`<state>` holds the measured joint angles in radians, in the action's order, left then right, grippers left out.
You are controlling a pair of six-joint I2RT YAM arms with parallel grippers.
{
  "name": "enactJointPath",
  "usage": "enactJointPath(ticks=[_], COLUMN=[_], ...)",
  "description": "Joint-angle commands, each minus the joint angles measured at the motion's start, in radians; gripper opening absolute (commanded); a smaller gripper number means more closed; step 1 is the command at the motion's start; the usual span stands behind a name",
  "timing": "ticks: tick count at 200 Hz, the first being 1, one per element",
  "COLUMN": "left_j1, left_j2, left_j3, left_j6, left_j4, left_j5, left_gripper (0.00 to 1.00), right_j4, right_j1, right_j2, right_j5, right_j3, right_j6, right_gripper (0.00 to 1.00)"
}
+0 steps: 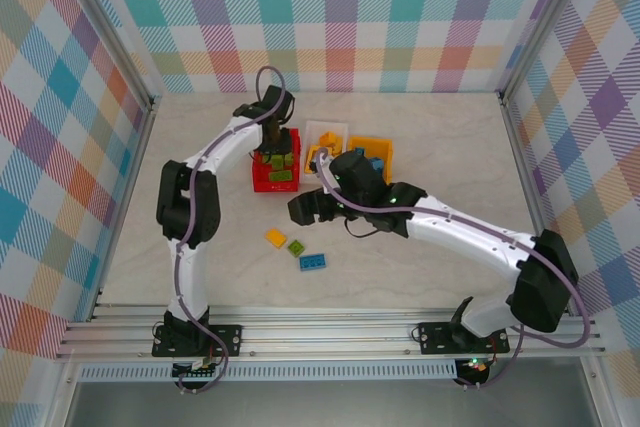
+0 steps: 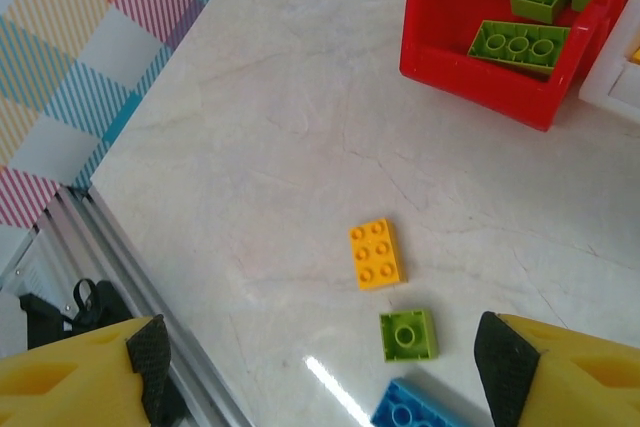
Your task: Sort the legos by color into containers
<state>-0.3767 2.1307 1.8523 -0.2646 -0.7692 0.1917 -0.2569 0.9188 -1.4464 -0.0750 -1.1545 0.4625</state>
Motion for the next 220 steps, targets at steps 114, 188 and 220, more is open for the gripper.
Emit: enactJointPath(ticks=[114, 188, 220], left_j1=[-0.01, -0.132, -0.148], left_j2=[-0.211, -0.864, -1.182], left_j3=[-0.016, -0.595, -0.824], left_j6=[-0.139, -0.376, -0.49], left_j4=[-0.031, 0.093, 0.069], left_j5=[-0.122, -0.226, -0.26], left_gripper=[0.6, 0.63, 0.63], right_j4=[-0.213, -0.41, -0.391], right_j1=[0.019, 0.097, 0.144], right_j2=[0.017, -0.17, -0.278], right_j5=[0.088, 0.109, 0.153], right_j3=[0.12, 0.034, -0.01], right_j6=[-0.301, -0.637, -0.727], right_gripper=[0.94, 0.97, 0.97])
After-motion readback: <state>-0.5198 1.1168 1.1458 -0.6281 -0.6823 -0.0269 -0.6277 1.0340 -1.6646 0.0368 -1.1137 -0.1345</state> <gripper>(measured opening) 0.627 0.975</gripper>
